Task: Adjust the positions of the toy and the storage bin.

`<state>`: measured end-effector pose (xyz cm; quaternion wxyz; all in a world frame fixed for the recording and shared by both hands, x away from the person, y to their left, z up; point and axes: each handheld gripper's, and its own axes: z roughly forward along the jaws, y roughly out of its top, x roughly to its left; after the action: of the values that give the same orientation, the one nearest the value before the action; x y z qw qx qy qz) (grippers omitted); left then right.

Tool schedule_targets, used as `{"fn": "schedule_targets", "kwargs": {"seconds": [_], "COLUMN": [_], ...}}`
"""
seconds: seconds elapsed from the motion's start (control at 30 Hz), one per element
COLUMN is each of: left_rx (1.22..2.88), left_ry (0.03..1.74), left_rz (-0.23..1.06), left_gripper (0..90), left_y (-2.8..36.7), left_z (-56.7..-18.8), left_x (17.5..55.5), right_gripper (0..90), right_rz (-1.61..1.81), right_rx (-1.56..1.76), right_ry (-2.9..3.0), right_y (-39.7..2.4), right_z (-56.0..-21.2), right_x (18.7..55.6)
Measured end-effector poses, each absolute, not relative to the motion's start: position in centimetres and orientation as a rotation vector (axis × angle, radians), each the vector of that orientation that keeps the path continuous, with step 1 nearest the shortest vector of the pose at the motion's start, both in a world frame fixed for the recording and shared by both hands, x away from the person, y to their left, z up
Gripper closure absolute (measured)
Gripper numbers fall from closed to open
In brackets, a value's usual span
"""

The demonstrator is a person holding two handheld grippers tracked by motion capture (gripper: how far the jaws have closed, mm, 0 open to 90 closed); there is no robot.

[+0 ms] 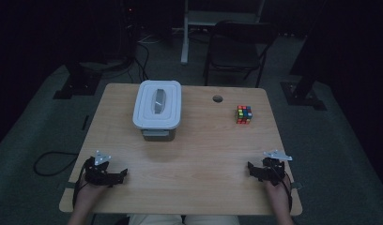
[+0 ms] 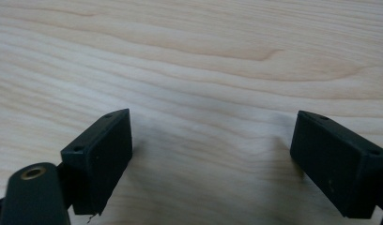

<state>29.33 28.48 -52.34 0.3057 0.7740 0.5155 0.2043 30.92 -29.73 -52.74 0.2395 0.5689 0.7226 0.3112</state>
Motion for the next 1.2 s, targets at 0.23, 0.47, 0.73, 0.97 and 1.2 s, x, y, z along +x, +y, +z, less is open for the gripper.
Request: {"fn": "schedule_targets", "kwargs": {"seconds": [0.23, 0.47, 0.73, 0.97, 1.2], "left_rx": [2.039, 2.009, 2.068, 1.995, 2.004], "left_ry": [1.332, 1.318, 1.308, 1.301, 1.257], "left_rz": [0.541, 0.528, 0.541, 0.607, 0.646], "left_gripper": [0.8, 0.8, 0.8, 0.8, 0.8], "left_y": [28.1, 27.8, 27.7, 27.9, 27.5], "left_z": [-51.8, -51.5, -51.0, -50.3, -50.8], "left_x": [30.5, 32.9, 36.2, 39.2, 42.1], "right_gripper": [13.1, 13.1, 13.1, 13.1, 13.0], "right_rz": [0.893, 0.977, 1.035, 1.064, 1.099], "right_rx": [1.491, 1.444, 1.373, 1.354, 1.308], "right_ry": [2.006, 2.044, 2.078, 2.078, 2.088], "right_y": [-27.2, -23.6, -18.9, -15.3, -12.3], "right_z": [-51.9, -51.2, -50.6, -50.8, -51.2], "right_x": [30.8, 33.1, 36.9, 40.6, 43.7]}}
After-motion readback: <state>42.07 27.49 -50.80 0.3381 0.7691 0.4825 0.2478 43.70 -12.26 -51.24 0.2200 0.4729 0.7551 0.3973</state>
